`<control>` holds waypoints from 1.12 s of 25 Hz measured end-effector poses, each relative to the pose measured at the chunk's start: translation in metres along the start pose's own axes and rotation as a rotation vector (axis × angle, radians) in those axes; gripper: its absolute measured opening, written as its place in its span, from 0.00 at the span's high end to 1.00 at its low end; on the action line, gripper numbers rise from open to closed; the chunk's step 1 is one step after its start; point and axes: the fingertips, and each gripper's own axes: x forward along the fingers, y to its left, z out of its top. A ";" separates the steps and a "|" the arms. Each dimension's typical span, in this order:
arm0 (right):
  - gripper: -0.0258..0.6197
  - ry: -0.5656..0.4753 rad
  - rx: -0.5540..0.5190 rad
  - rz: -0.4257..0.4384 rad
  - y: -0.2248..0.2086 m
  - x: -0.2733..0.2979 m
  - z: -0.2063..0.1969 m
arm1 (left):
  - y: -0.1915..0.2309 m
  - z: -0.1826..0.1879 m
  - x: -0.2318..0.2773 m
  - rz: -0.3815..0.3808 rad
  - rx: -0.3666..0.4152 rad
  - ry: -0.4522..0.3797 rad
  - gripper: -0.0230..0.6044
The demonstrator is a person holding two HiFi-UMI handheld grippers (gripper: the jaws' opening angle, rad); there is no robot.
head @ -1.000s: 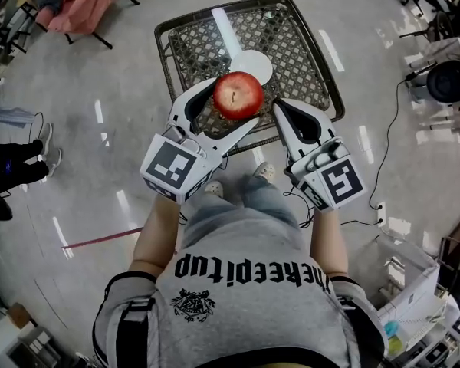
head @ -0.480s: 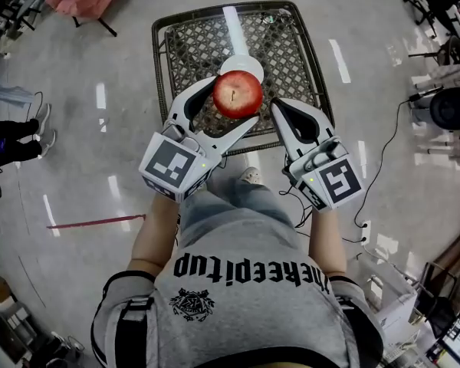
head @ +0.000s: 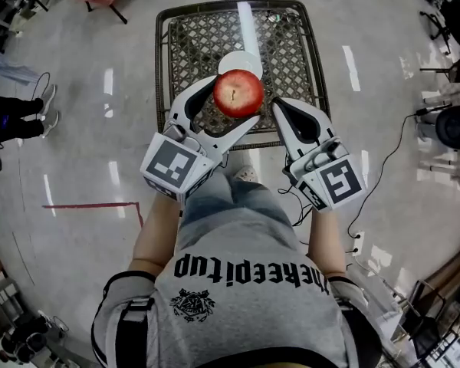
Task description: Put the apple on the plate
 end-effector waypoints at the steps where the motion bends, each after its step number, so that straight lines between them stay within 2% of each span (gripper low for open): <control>1: 0.96 -0.001 0.003 0.003 0.000 -0.001 -0.001 | -0.002 -0.001 0.000 0.002 0.000 0.002 0.32; 7: 0.96 -0.002 0.021 0.015 0.001 0.004 -0.005 | -0.001 -0.006 -0.003 0.018 -0.020 0.037 0.32; 20: 0.96 0.009 0.034 -0.005 -0.023 0.012 -0.013 | 0.012 -0.014 0.021 0.011 -0.003 0.034 0.32; 28: 0.96 0.022 0.040 0.001 -0.038 0.035 -0.014 | 0.035 -0.017 0.034 0.025 -0.007 0.046 0.32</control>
